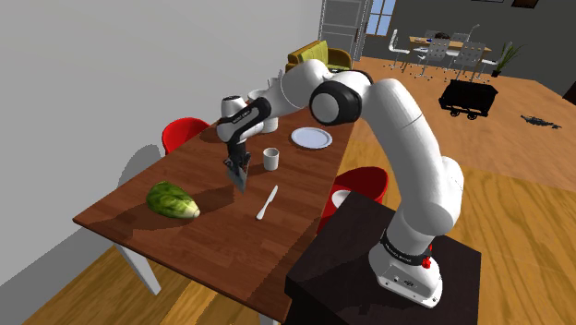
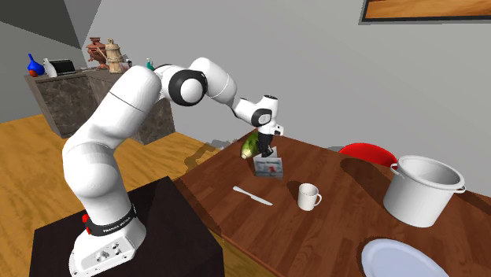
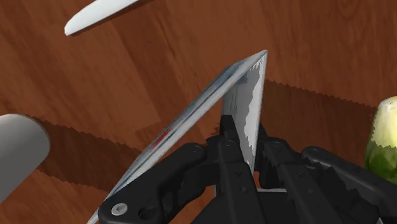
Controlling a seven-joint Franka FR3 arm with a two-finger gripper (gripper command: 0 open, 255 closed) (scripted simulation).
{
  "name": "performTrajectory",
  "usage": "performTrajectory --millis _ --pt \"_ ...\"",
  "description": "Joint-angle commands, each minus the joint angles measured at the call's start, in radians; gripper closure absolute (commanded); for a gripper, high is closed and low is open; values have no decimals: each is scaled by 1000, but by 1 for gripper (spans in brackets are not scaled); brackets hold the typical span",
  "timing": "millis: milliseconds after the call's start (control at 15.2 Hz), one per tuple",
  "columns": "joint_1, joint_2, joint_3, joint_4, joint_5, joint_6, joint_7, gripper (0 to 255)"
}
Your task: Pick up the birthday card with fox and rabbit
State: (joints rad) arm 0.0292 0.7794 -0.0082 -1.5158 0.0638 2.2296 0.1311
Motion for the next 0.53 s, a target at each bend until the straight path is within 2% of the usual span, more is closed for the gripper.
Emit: performTrajectory --millis 0,462 --pt "0 -16 0 3 -1 -19 1 255" --pt "1 -59 -2 3 -2 -62 4 255"
